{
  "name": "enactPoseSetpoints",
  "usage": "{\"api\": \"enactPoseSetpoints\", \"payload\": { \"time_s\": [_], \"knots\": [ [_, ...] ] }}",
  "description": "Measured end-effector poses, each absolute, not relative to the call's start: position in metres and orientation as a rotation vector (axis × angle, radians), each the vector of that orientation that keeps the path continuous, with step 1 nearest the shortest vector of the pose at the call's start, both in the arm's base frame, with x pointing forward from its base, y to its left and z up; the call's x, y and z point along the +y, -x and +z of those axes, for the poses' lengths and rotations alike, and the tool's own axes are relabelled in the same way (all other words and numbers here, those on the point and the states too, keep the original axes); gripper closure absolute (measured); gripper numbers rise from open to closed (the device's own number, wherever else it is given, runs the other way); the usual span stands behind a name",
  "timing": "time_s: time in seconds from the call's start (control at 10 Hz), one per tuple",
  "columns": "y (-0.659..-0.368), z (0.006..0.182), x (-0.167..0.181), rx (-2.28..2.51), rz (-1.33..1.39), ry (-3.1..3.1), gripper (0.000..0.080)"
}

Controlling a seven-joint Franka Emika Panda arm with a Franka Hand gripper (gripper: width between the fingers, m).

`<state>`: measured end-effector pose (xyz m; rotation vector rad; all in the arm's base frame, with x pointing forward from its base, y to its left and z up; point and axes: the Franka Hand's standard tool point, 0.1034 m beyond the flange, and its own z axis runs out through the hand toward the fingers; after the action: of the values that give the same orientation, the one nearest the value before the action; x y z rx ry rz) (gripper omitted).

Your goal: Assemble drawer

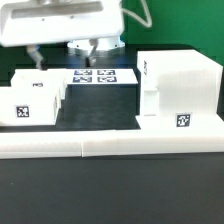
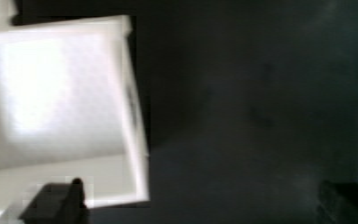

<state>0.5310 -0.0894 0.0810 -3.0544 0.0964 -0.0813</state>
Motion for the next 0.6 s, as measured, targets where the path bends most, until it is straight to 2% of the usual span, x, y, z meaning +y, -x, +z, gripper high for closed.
{"api": "enactPoseSetpoints", "payload": {
  "time_s": [0.4,0.6],
  "knots": [
    [-0.524,0.061,-0.108,-0.014,-0.014,3.044,0.0151],
    [-0.523,0.058,-0.109,-0.009,-0.006,3.044,0.0151]
  ]
}}
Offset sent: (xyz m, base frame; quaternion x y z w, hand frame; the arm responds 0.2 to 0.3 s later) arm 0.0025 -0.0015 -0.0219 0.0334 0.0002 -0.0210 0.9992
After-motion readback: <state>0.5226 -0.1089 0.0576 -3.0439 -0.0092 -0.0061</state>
